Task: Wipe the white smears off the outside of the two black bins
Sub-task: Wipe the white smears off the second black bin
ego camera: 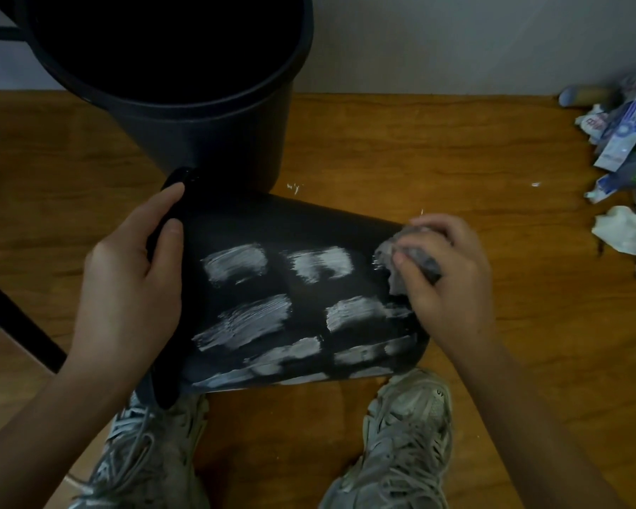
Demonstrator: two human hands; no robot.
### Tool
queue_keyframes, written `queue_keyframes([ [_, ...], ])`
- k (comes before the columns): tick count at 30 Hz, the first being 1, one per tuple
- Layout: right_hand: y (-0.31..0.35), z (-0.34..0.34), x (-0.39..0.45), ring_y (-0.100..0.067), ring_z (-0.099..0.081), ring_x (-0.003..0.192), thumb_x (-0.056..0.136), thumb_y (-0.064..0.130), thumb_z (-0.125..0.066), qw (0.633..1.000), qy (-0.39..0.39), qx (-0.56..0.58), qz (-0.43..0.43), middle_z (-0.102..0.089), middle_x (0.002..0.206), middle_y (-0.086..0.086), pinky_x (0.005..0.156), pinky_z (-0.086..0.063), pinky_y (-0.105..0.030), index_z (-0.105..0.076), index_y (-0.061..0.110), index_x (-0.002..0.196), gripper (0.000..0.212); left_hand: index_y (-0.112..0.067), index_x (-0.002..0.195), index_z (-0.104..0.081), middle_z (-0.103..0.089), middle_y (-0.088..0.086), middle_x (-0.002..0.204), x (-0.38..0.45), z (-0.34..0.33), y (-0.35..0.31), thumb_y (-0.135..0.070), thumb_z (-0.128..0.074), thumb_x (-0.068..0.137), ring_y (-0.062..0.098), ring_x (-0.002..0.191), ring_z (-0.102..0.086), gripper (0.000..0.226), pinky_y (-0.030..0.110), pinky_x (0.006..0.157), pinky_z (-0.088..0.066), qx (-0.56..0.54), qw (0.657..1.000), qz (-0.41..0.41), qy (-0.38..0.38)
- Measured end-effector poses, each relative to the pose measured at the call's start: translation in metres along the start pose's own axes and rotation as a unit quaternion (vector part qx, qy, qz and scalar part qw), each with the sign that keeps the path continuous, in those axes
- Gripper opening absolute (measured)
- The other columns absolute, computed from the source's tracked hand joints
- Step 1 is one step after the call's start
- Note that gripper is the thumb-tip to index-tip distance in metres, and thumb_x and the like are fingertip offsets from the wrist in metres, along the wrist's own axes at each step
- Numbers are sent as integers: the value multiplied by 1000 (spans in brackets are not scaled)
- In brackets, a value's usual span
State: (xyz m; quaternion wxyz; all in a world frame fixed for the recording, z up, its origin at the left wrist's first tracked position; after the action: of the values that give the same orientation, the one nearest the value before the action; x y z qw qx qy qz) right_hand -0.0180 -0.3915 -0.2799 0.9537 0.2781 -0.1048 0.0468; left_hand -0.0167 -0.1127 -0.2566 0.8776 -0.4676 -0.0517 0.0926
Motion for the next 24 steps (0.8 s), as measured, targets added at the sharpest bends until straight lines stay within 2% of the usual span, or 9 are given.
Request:
queue_keyframes([
  [2, 1, -1, 11, -23, -53, 109, 88, 19, -65, 999, 1, -7, -42, -57, 115, -6, 87, -29, -11, -70, 13, 95, 11, -22, 135, -52, -48, -22, 71, 0, 0, 1, -20, -42, 101, -15, 59, -49, 35, 2, 55, -38, 1, 1000, -3, -1],
  [6, 12, -3, -5, -17, -47, 110, 86, 21, -59, 995, 48, 1, 86, -56, 117, -8, 92, -31, -14, -69, 11, 94, 16, -22, 134, -52, -51, -23, 66, -5, 1, -1, -18, -42, 101, -15, 57, -50, 35, 3, 53, -39, 3, 1000, -10, -5],
  [7, 9, 0, -8, -16, -47, 110, 85, 22, -58, 995, 49, 8, 91, -57, 117, -8, 92, -31, -14, -69, 11, 93, 17, -20, 135, -52, -48, -22, 69, -6, 1, -1, -17, -42, 101, -15, 57, -50, 35, 3, 53, -39, 4, 1000, -10, -8],
  [11, -2, 3, 13, -23, -53, 109, 86, 15, -65, 999, 27, 1, -19, -56, 114, -6, 90, -29, -15, -69, 13, 92, 7, -19, 135, -52, -47, -23, 75, -4, -1, -3, -18, -42, 101, -16, 59, -51, 35, 2, 56, -39, 12, 1000, -12, -9],
  [12, 1, 1, 18, -22, -52, 110, 87, 16, -65, 999, 36, -1, -19, -56, 114, -5, 90, -29, -16, -69, 14, 92, 7, -20, 136, -51, -47, -22, 73, -4, -1, -2, -19, -41, 102, -14, 58, -50, 36, 3, 54, -39, 11, 1000, -12, -9],
  [17, 10, 2, -10, -19, -48, 111, 84, 20, -58, 993, 55, 37, 94, -57, 117, -9, 92, -36, -22, -70, 9, 89, 17, -24, 136, -51, -51, -26, 65, -6, 0, 3, -20, -41, 102, -16, 57, -49, 36, 1, 54, -38, 2, 1000, -10, -4],
  [21, 0, 2, 10, -16, -47, 110, 84, 11, -65, 999, 42, 18, -9, -55, 114, -2, 90, -30, -17, -69, 14, 90, 8, -19, 136, -52, -53, -27, 69, -6, 0, 3, -17, -42, 101, -22, 62, -49, 35, -1, 60, -38, 12, 1000, -11, -7],
  [23, 9, -5, 15, -18, -47, 110, 85, 12, -64, 999, 43, 13, -10, -55, 114, -3, 91, -28, -15, -69, 14, 90, 8, -22, 136, -50, -56, -35, 70, -6, -1, 5, -19, -41, 102, -22, 62, -48, 36, -2, 59, -38, 14, 1000, -14, -5],
  [24, 13, -7, 10, -19, -48, 110, 85, 15, -62, 999, 42, 14, 17, -56, 114, -5, 91, -29, -15, -69, 13, 90, 9, -23, 137, -50, -56, -30, 69, -6, -1, 7, -21, -41, 102, -21, 61, -48, 36, -1, 58, -38, 12, 1000, -13, -6],
])
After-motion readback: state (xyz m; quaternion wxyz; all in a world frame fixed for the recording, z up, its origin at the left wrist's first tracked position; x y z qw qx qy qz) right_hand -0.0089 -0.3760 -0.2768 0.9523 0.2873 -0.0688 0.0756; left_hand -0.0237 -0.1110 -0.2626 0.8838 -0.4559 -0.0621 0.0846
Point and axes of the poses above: each hand's wrist, its own x-axis towards the middle knuckle, its own z-axis out of the back of the hand, y = z × x, the point moved 1 cm from there along x, towards the middle knuckle
